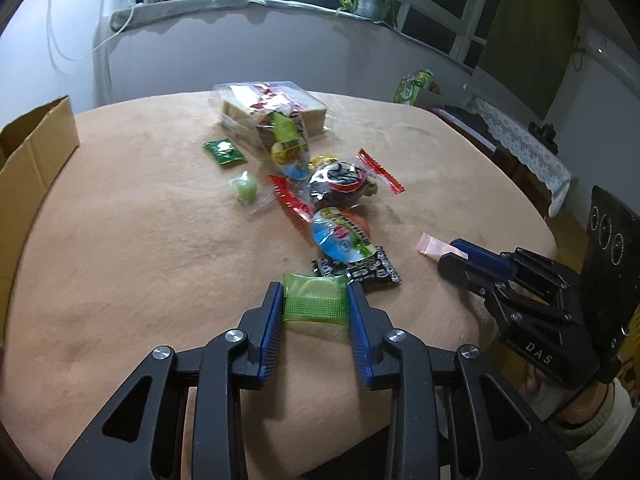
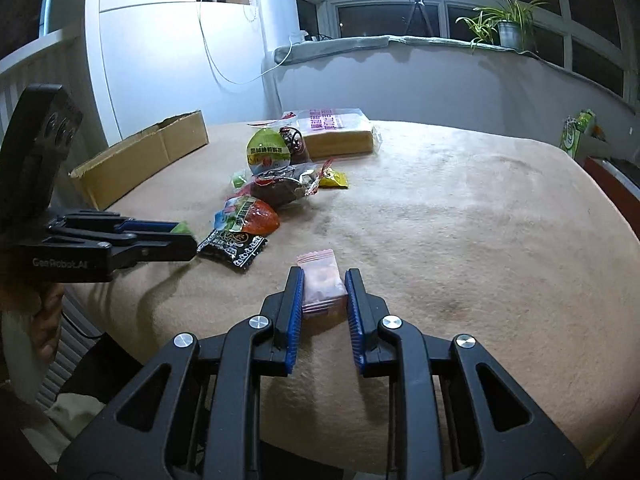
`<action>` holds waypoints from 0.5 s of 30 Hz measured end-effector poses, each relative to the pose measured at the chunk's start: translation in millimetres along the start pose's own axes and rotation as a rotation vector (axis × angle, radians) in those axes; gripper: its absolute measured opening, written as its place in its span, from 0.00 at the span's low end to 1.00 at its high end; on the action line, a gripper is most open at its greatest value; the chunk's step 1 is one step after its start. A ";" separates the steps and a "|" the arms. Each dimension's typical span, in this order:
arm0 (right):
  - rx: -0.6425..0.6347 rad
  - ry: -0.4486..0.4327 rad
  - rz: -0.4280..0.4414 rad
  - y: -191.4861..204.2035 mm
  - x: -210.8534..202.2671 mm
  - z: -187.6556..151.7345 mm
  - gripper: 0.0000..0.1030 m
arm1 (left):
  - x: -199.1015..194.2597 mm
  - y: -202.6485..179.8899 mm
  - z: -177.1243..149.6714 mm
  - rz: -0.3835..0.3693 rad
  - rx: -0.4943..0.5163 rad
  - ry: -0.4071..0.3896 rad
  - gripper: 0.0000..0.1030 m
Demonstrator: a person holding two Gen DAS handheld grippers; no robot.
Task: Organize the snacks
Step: 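Grasp the green packet with the left tool while the right tool grasps the pink packet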
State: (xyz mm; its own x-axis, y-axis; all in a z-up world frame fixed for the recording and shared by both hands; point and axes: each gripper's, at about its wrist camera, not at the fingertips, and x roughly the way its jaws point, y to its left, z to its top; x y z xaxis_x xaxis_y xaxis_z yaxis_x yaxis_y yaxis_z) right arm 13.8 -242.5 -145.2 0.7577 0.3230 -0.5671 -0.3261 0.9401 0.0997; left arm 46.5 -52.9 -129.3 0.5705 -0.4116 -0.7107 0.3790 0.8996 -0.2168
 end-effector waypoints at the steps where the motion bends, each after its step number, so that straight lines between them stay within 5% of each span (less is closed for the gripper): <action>1: 0.007 0.000 0.004 -1.0 0.4 1.1 0.21 | -1.5 1.1 -1.0 0.001 -0.003 -0.001 0.29; 15: 0.030 -0.044 -0.001 10.5 -8.8 28.8 0.21 | -38.8 20.3 3.1 0.049 -0.032 -0.092 0.29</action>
State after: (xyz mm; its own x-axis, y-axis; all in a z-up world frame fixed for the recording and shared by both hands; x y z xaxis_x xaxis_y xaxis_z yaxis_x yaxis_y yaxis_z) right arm 20.0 -232.4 -115.6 0.7823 0.3263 -0.5307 -0.3089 0.9429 0.1244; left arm 34.3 -19.1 -104.0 0.6529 -0.3771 -0.6569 0.3259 0.9227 -0.2058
